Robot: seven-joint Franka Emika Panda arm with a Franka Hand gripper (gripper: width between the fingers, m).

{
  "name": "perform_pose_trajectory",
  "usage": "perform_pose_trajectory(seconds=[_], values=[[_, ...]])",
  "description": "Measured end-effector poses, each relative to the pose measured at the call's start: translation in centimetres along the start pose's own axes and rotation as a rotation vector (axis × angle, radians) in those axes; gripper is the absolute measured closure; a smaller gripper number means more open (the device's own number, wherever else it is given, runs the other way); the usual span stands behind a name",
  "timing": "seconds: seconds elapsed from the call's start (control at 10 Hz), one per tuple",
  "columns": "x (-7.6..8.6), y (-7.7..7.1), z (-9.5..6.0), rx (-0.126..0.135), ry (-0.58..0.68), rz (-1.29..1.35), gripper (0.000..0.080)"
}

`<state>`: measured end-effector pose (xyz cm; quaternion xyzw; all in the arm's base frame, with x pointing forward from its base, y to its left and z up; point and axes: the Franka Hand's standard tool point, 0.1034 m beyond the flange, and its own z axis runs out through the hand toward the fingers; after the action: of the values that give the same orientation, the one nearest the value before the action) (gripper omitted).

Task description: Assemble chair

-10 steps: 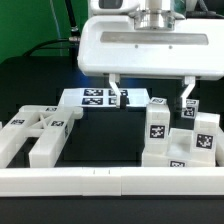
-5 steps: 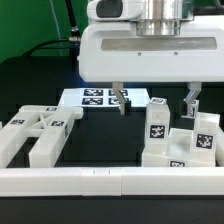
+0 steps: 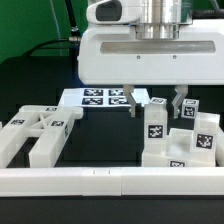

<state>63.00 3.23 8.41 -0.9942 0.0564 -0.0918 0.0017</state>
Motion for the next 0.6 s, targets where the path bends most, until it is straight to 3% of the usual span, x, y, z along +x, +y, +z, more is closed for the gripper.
perform_pose_trajectory(seconds=[0.3,0.6], values=[[0.0,0.0,0.0,0.0,0.0,0.039,0.0509],[0.0,0.03,0.0,0.006,0.001,0.255,0.0509]])
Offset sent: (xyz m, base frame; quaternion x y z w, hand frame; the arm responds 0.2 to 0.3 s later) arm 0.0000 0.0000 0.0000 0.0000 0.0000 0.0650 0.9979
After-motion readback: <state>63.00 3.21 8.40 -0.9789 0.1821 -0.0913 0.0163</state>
